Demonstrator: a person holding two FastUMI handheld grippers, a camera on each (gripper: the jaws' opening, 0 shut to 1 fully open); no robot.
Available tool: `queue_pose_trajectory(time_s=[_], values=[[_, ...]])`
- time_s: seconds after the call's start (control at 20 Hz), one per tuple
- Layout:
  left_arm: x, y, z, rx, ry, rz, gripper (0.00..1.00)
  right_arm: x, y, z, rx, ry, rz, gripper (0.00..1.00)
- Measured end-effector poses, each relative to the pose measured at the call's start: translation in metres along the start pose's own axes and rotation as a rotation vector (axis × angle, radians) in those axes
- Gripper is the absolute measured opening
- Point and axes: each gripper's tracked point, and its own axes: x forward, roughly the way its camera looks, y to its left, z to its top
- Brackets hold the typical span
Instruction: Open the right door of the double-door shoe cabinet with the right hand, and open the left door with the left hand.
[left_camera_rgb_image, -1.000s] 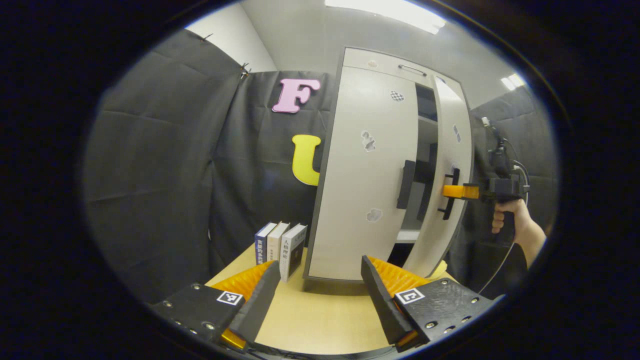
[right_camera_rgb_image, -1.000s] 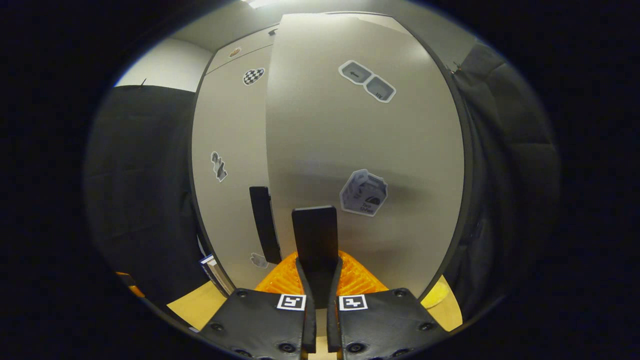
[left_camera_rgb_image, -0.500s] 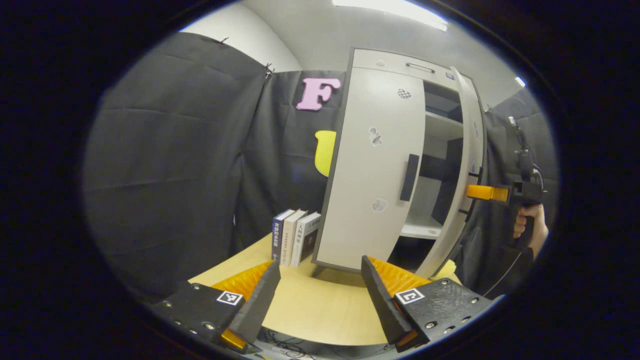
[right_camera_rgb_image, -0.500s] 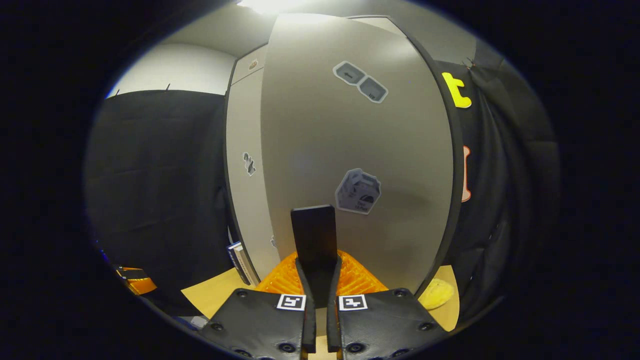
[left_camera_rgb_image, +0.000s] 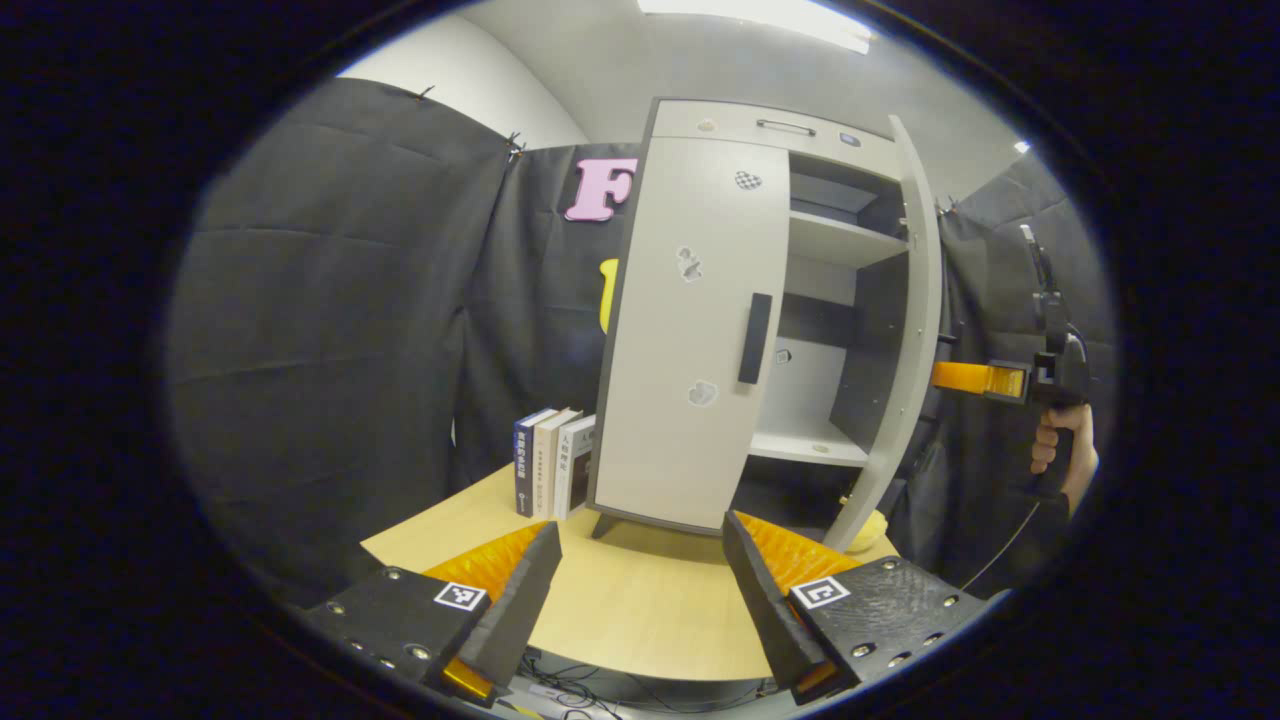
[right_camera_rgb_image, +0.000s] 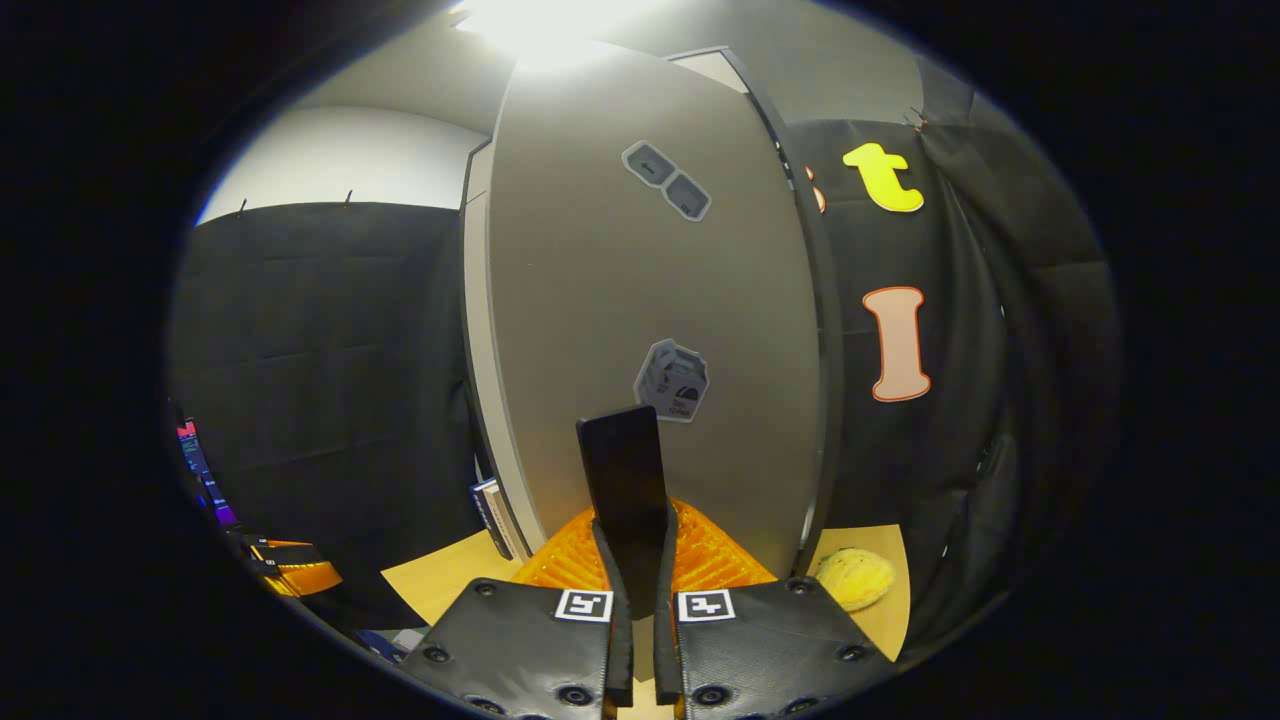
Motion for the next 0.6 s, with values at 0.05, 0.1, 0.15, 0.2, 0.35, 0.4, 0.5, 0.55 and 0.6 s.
queue_pose_trajectory(time_s=[0.05, 0.1, 0.15, 0.2, 0.35, 0.4, 0.5, 0.55, 0.6], values=[[0.001, -0.007, 0.003, 0.011, -0.010, -0.007, 0.94, -0.001, -0.001, 0.001, -0.007, -0.006, -0.011, 0.06], [0.002, -0.013, 0.006, 0.022, -0.017, -0.012, 0.94, -0.001, -0.003, 0.001, -0.004, -0.011, -0.015, 0.10], [0.006, -0.018, 0.004, 0.031, -0.019, -0.020, 0.94, -0.002, -0.004, 0.002, 0.005, -0.013, -0.015, 0.06], [0.008, -0.023, 0.004, 0.035, -0.019, -0.029, 0.94, -0.004, -0.006, 0.001, 0.019, -0.012, -0.016, 0.10], [0.010, -0.029, 0.002, 0.034, -0.020, -0.049, 0.94, -0.009, -0.015, 0.002, 0.035, -0.019, -0.048, 0.05], [0.011, -0.029, 0.002, 0.032, -0.018, -0.052, 0.94, -0.009, -0.018, 0.002, 0.039, -0.019, -0.064, 0.05], [0.014, -0.028, -0.001, 0.028, -0.009, -0.059, 0.94, -0.012, -0.023, 0.003, 0.034, -0.013, -0.077, 0.09], [0.017, -0.028, -0.003, 0.026, -0.003, -0.062, 0.94, -0.013, -0.026, 0.004, 0.035, -0.012, -0.086, 0.09], [0.018, -0.029, -0.003, 0.024, 0.000, -0.066, 0.94, -0.013, -0.031, 0.004, 0.037, -0.013, -0.103, 0.09]])
